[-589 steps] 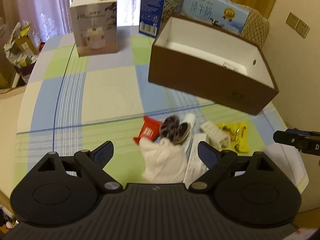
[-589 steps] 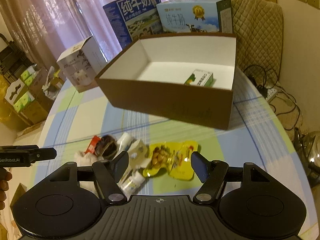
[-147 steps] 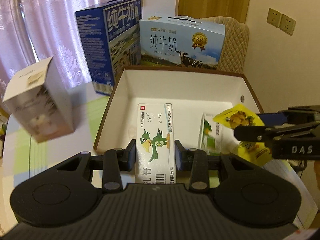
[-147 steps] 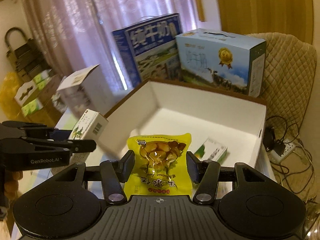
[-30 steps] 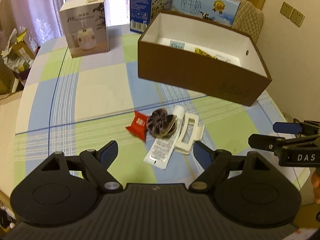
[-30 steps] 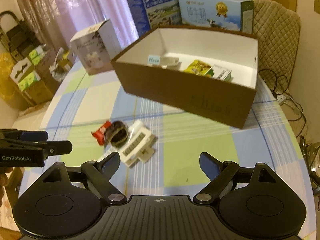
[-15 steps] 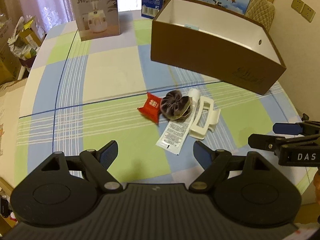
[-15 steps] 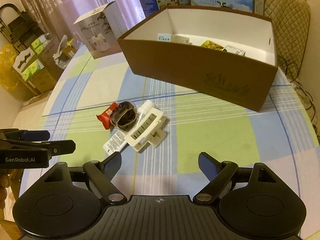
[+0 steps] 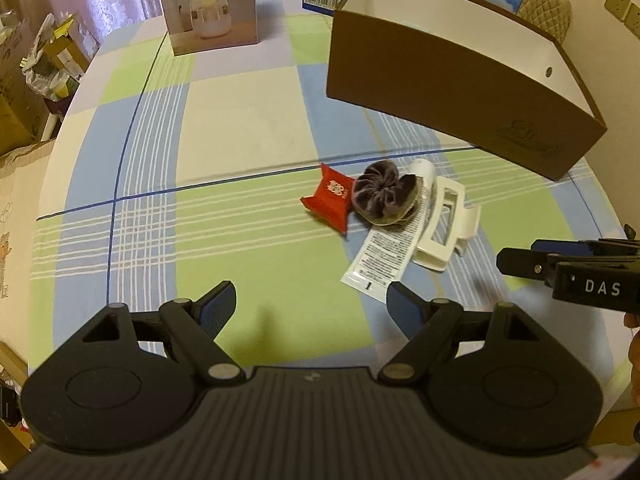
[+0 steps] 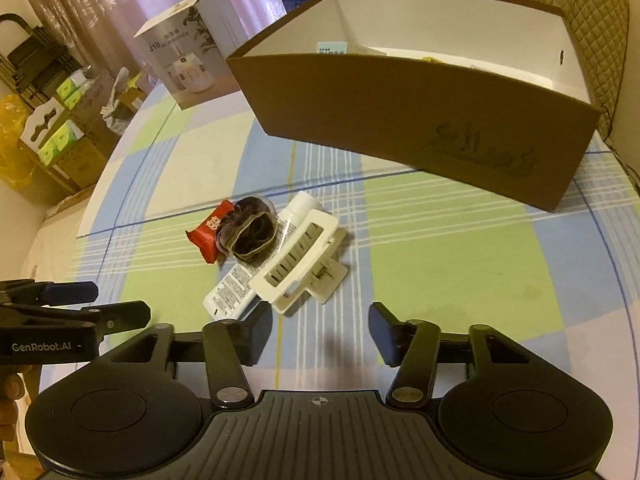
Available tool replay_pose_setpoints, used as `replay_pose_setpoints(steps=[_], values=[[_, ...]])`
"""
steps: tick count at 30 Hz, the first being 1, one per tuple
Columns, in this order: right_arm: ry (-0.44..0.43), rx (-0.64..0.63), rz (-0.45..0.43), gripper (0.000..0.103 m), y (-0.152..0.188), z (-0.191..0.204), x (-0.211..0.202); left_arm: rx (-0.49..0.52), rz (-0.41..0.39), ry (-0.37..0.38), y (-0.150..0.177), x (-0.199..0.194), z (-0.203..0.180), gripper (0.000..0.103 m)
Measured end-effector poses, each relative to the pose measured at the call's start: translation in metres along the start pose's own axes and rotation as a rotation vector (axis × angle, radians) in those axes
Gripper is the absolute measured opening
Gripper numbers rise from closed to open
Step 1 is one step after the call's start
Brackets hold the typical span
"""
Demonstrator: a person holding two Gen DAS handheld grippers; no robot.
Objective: Organize objects
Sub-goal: 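Grasp the red candy packet with left tool while right tool grasps white clip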
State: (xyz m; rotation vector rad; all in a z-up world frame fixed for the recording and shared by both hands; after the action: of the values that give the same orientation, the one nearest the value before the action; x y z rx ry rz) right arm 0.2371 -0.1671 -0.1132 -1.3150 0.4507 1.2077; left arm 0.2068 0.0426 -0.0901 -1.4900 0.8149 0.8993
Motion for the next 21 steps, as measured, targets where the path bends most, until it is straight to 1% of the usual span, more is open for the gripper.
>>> replay_pose_setpoints(steps=[5, 11, 15, 17, 19, 21], values=[[-0.003, 0.01, -0.009, 0.039, -0.007, 0.001, 0.012, -0.004, 0.005, -0.005, -0.005, 0.009, 0.008, 0.079], [0.001, 0.015, -0.013, 0.032, -0.018, 0.002, 0.029, 0.003, 0.005, -0.006, -0.011, 0.017, 0.016, 0.079], [0.008, 0.01, 0.001, 0.027, -0.023, 0.003, 0.041, 0.015, 0.003, -0.002, -0.016, 0.025, 0.019, 0.079], [0.017, -0.002, 0.016, 0.015, -0.024, 0.002, 0.046, 0.024, 0.004, -0.002, -0.018, 0.029, 0.019, 0.079], [0.026, -0.016, 0.016, 0.01, -0.024, 0.0, 0.046, 0.039, 0.002, -0.002, -0.02, 0.033, 0.018, 0.079], [0.047, -0.042, 0.016, 0.007, -0.026, -0.002, 0.045, 0.053, 0.0, -0.002, -0.022, 0.037, 0.017, 0.079]])
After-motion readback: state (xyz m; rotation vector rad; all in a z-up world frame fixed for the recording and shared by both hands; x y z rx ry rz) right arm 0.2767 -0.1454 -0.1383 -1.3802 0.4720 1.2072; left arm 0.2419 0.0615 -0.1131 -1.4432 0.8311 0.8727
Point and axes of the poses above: each gripper's, at about its wrist camera, not at the fingertips, and x roughly the way its jaws point, z to its left, y to its underside, the point moved 1 cm from there along x, roughly the way its jaws point, and after that the axes turned 1 degree about y, right-handed, at the moved point
